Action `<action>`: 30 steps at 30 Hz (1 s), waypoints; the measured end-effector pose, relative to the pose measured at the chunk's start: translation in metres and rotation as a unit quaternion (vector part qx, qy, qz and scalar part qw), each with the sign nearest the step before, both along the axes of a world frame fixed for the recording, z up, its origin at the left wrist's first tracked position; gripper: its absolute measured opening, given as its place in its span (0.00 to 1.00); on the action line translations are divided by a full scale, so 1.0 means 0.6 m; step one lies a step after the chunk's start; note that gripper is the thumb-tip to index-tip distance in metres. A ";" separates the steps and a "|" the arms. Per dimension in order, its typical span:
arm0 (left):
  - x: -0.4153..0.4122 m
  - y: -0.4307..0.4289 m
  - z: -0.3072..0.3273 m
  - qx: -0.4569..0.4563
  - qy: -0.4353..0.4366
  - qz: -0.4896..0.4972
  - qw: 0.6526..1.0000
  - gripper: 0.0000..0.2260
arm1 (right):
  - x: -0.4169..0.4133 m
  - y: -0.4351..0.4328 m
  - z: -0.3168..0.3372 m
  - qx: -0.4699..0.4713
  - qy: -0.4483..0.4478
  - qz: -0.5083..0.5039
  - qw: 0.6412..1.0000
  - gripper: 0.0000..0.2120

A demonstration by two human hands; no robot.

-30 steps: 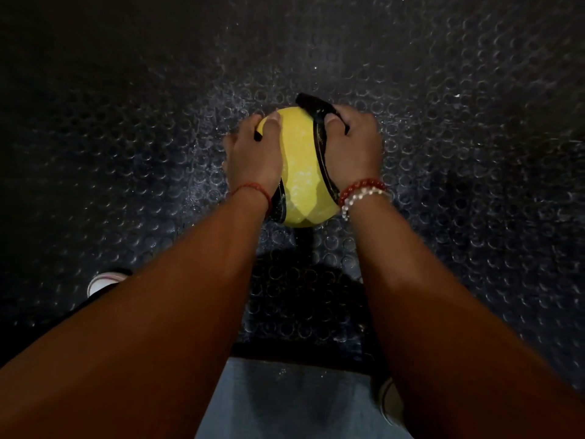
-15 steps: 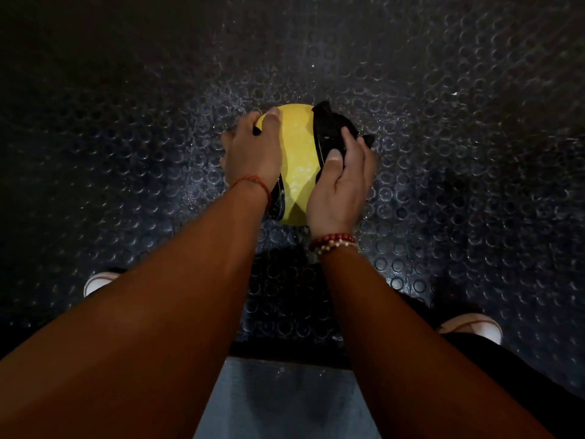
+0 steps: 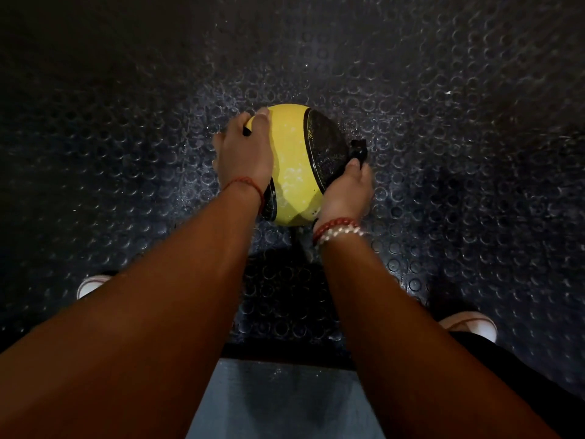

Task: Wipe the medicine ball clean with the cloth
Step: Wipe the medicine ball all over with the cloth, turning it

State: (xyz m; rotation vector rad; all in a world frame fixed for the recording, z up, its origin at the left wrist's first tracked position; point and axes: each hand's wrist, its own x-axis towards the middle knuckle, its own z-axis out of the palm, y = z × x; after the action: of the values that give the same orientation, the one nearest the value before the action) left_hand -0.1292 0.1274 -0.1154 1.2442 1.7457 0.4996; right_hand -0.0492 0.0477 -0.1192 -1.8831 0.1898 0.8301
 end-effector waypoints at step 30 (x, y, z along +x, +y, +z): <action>-0.014 -0.001 0.003 0.006 0.010 -0.034 0.999 0.21 | -0.054 -0.009 0.004 0.058 -0.267 0.127 0.953 0.20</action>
State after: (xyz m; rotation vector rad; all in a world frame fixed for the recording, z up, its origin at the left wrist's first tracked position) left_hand -0.1373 0.1271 -0.1135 1.3175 1.7136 0.4599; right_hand -0.0814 0.0423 -0.1168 -1.9707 -0.4362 0.4554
